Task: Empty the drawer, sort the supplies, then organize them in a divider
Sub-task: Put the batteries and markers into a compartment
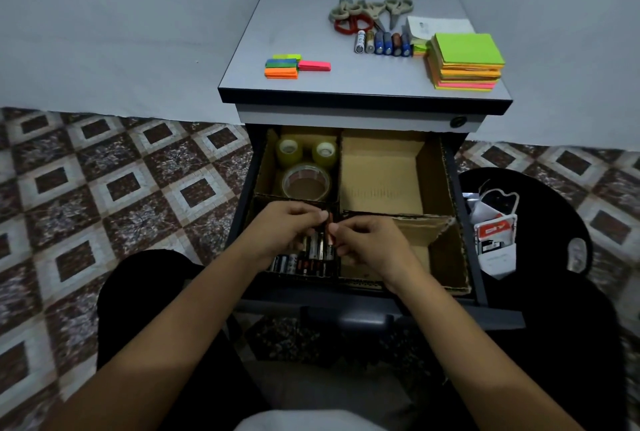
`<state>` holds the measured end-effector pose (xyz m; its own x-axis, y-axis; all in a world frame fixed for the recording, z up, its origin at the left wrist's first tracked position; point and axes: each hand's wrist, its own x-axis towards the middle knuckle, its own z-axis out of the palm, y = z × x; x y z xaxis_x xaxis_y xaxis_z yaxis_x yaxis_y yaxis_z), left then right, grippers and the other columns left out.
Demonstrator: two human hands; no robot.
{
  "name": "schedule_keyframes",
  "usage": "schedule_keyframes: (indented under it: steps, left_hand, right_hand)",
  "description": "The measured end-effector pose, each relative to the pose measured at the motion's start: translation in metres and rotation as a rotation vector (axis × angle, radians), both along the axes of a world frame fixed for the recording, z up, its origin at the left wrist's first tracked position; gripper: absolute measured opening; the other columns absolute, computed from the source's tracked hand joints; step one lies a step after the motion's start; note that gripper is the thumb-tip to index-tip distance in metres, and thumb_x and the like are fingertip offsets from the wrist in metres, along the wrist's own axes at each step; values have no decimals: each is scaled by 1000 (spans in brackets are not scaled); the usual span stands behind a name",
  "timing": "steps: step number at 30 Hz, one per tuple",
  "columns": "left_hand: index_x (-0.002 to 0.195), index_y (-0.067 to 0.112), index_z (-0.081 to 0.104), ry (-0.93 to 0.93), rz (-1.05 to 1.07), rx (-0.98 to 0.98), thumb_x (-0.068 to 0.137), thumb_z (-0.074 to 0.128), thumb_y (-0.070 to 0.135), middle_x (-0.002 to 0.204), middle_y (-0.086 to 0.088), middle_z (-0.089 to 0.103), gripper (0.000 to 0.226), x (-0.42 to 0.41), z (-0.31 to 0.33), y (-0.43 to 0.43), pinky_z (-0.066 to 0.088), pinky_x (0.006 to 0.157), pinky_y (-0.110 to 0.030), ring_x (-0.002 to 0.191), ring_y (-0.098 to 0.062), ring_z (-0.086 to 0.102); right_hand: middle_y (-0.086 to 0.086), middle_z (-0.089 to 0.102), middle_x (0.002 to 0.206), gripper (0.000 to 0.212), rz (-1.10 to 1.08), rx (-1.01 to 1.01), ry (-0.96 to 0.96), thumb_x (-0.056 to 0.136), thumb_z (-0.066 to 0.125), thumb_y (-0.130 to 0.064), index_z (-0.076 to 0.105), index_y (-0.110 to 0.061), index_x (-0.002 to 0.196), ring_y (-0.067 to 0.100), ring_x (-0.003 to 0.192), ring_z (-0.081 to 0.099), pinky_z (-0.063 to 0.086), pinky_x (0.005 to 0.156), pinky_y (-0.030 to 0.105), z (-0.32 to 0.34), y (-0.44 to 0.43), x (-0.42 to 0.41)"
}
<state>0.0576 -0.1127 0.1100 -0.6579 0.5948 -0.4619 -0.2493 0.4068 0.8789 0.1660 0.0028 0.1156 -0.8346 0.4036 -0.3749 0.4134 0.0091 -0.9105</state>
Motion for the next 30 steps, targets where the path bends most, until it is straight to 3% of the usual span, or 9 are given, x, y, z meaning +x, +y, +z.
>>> schedule_keyframes:
  steps: [3,7,10,12,18,21,23,27,30]
  left_hand:
    - [85,13,68,-31,8,-16,88,63,18,83,-10,67,8,-5,-2,-1,43,58,-25,77,-15,61]
    - [82,10,65,61,-23,-199,88,64,17,79,-9,66,9,-16,-11,-3,49,55,-20,72,-14,61]
    - [76,7,62,156,-28,-334,88,65,16,72,-9,62,15,-22,-21,-2,51,61,-24,67,-15,59]
    - [73,6,61,202,-23,-388,87,66,16,69,-10,61,18,-25,-27,1,52,61,-26,64,-16,58]
    - [72,9,58,329,-119,-476,86,66,16,67,-3,57,17,-25,-33,7,47,59,-28,61,-16,54]
    - [99,2,66,346,-147,-478,85,67,16,88,-11,65,20,-25,-31,6,45,70,-28,85,-27,62]
    - [104,0,66,350,-155,-491,85,67,16,97,-14,65,25,-25,-31,6,42,73,-28,97,-29,61]
    - [88,5,65,361,-183,-527,84,68,15,78,-3,57,11,-26,-34,6,38,70,-26,83,-20,55]
    - [71,12,58,376,-164,-537,84,67,14,70,0,54,17,-29,-39,5,40,71,-28,82,-20,55]
  right_hand:
    - [-2,62,75,18,-27,161,-23,94,54,-25,69,-15,91,9,67,57,46,59,19,5,10,5]
    - [-1,58,101,27,-56,720,-83,96,47,-28,61,-17,117,9,88,57,45,69,14,6,36,23]
    - [14,59,119,33,-87,1063,-99,94,51,-22,60,-5,122,28,113,52,45,95,38,-12,62,37]
    - [24,60,119,32,-116,1185,-113,91,56,-16,62,1,117,40,115,52,43,98,50,-27,75,45]
    - [32,45,135,40,-120,1153,-158,92,55,-13,54,9,125,48,129,38,30,108,54,-47,83,51]
    - [31,38,141,44,-87,1152,-183,92,54,-14,49,7,130,46,134,31,25,111,52,-49,82,52]
    - [30,35,144,46,-82,1155,-193,92,54,-14,47,6,133,45,136,29,22,113,51,-48,82,52]
    - [29,33,145,47,-71,1155,-208,92,53,-15,44,5,135,44,137,27,20,113,49,-48,82,52]
    - [29,33,145,47,-69,1162,-202,92,52,-15,44,5,135,43,137,27,21,114,49,-48,82,51]
